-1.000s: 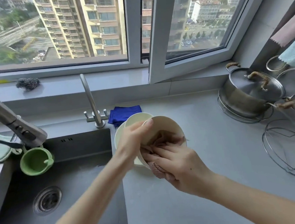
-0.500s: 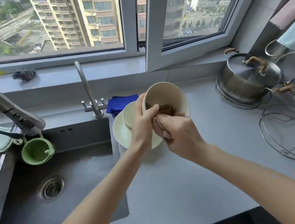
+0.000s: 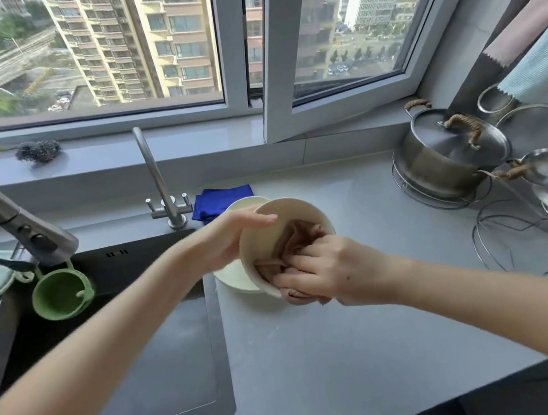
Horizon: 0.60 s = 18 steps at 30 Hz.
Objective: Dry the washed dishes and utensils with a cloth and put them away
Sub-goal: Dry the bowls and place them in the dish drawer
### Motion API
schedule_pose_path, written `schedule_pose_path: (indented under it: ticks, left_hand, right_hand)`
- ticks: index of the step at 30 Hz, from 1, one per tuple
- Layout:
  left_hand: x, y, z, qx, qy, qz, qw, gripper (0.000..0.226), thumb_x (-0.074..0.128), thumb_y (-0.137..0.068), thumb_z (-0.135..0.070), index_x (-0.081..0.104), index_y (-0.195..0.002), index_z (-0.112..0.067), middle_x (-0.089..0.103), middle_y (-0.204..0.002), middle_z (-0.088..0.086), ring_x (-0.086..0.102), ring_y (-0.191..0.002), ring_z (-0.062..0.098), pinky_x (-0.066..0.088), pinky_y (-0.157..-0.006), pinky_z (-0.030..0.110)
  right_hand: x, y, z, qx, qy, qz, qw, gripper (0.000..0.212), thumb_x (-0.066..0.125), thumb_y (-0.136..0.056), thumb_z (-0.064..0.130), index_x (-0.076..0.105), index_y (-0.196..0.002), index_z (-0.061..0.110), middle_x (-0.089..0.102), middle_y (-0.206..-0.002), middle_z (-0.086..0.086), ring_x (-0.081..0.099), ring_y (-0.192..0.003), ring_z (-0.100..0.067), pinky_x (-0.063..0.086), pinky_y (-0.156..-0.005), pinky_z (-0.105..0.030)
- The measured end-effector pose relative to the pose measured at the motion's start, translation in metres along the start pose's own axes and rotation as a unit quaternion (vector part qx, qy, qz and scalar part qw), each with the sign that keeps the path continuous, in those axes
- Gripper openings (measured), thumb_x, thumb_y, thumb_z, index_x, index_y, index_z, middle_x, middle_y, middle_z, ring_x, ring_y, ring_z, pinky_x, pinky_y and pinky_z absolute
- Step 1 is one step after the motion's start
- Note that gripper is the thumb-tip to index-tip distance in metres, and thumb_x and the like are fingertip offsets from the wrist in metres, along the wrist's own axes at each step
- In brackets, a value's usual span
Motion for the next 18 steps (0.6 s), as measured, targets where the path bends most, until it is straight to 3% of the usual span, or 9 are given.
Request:
schedule_pose_path:
  ticks: [3, 6, 8, 10, 13, 15, 18]
  left_hand:
    - [0.023, -0.005, 0.031, 0.140, 0.106, -0.170, 0.970, 0.048, 0.056, -0.066, -0.010, 0.061, -0.114, -0.014, 0.067, -0.100, 0.012, 0.063, -0.091, 0.024, 0.049, -0.077, 0.034]
    - [0.036, -0.008, 0.040, 0.186, 0.146, -0.287, 0.928, 0.042, 0.047, -0.057, -0.006, 0.066, -0.093, -0.015, 0.063, -0.080, 0.008, 0.058, -0.074, 0.017, 0.049, -0.063, 0.025]
    - [0.027, -0.004, 0.034, 0.152, 0.117, -0.298, 0.935, 0.041, 0.045, -0.051, -0.006, 0.067, -0.084, -0.014, 0.058, -0.071, 0.009, 0.050, -0.069, 0.020, 0.043, -0.057, 0.026]
    - [0.011, -0.003, 0.030, 0.087, 0.075, -0.274, 0.955, 0.046, 0.048, -0.045, -0.010, 0.067, -0.087, -0.007, 0.059, -0.070, 0.011, 0.050, -0.070, 0.026, 0.042, -0.060, 0.028]
    - [0.003, 0.001, 0.025, -0.021, -0.013, -0.227, 0.974, 0.068, 0.052, -0.042, -0.018, 0.062, -0.107, -0.004, 0.059, -0.096, 0.025, 0.053, -0.085, 0.033, 0.044, -0.070, 0.039]
    - [0.004, 0.000, 0.022, -0.082, 0.041, -0.208, 0.974, 0.066, 0.051, -0.052, -0.016, 0.056, -0.117, -0.003, 0.058, -0.098, 0.022, 0.058, -0.082, 0.033, 0.050, -0.069, 0.039]
    - [0.005, -0.005, 0.022, -0.143, 0.190, -0.189, 0.953, 0.042, 0.046, -0.078, -0.011, 0.050, -0.119, -0.008, 0.059, -0.107, 0.020, 0.059, -0.094, 0.038, 0.048, -0.083, 0.054]
  right_hand:
    - [0.008, -0.014, 0.010, 0.154, -0.090, -0.104, 0.978, 0.039, 0.039, -0.079, 0.008, 0.059, -0.112, 0.011, 0.070, -0.088, -0.004, 0.064, -0.067, -0.027, 0.047, -0.058, -0.032]
    - [0.022, -0.037, 0.037, 0.252, -0.144, -0.165, 0.943, 0.043, 0.042, -0.072, 0.008, 0.065, -0.108, 0.009, 0.070, -0.083, -0.004, 0.065, -0.064, -0.027, 0.047, -0.053, -0.030]
    - [0.024, -0.038, 0.043, 0.257, -0.161, -0.159, 0.939, 0.046, 0.044, -0.072, 0.008, 0.062, -0.114, 0.011, 0.069, -0.083, -0.002, 0.065, -0.065, -0.026, 0.047, -0.053, -0.030]
    - [0.021, -0.025, 0.032, 0.187, -0.171, -0.116, 0.960, 0.042, 0.048, -0.078, 0.005, 0.064, -0.117, 0.013, 0.069, -0.086, 0.000, 0.063, -0.070, -0.024, 0.045, -0.060, -0.030]
    - [0.007, -0.004, 0.008, 0.061, -0.161, -0.015, 0.985, 0.034, 0.058, -0.085, 0.001, 0.068, -0.114, 0.016, 0.069, -0.092, 0.001, 0.060, -0.075, -0.025, 0.048, -0.069, -0.035]
    - [-0.008, -0.001, -0.010, 0.033, -0.132, -0.021, 0.991, 0.025, 0.053, -0.093, 0.009, 0.070, -0.110, 0.016, 0.070, -0.093, 0.000, 0.061, -0.079, -0.026, 0.050, -0.070, -0.037]
    - [-0.039, 0.005, -0.032, 0.057, -0.076, -0.112, 0.989, 0.028, 0.046, -0.100, 0.020, 0.073, -0.103, 0.013, 0.071, -0.098, -0.003, 0.066, -0.089, -0.024, 0.053, -0.077, -0.037]
Point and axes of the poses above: each hand's wrist, its own y-axis away from the middle knuckle, its own x-axis out of the palm, z = x × y, the point moved 1 cm from there along -y, towards the middle knuckle
